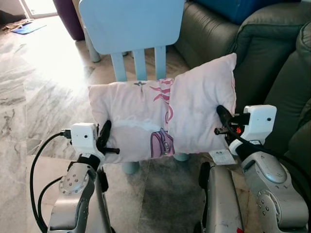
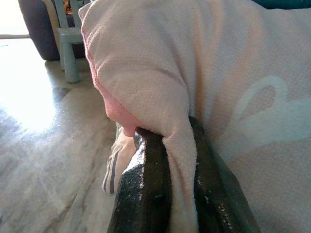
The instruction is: Move the pillow to the sofa
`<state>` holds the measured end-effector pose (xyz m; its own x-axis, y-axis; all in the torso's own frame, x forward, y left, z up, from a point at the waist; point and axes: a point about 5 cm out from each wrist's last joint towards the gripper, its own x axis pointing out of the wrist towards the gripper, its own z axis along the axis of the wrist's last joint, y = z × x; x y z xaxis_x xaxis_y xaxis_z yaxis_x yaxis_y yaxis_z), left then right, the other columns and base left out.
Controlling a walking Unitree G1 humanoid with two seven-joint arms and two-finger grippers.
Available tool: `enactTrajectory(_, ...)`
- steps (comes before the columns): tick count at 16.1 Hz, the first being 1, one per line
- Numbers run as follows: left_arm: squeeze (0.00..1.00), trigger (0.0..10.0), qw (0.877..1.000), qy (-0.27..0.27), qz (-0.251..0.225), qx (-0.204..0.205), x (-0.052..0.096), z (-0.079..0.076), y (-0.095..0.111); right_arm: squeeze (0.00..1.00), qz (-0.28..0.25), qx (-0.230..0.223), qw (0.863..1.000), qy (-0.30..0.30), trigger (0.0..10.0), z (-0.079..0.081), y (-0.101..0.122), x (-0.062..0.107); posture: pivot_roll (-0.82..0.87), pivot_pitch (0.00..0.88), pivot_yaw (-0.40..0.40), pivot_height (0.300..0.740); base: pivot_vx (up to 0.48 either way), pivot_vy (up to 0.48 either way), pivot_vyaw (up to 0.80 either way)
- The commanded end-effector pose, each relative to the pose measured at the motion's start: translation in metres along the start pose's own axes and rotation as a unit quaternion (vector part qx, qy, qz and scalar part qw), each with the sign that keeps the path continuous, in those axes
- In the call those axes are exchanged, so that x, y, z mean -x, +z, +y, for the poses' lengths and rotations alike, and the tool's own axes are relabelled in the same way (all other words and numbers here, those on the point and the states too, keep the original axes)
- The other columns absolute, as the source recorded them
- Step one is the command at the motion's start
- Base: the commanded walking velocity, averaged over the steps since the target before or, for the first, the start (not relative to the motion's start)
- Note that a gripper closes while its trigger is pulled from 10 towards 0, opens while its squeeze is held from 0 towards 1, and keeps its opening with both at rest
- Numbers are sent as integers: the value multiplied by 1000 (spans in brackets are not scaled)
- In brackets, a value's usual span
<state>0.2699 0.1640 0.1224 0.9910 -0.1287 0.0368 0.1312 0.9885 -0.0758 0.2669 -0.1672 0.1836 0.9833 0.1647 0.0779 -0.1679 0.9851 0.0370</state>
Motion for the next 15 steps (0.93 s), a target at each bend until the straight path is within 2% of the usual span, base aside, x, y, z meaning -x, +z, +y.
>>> enactTrajectory(1,0,10000,1000,-2,-9,-7,0,0,3,0,-27,7,1000,8,10000,4,14,0,-209,0,40,432,0,0,0)
enactTrajectory(15,0,10000,1000,-8,-5,-6,0,-4,0,0,-20,3,1000,10,10000,5,14,0,-216,0,38,592,0,0,0)
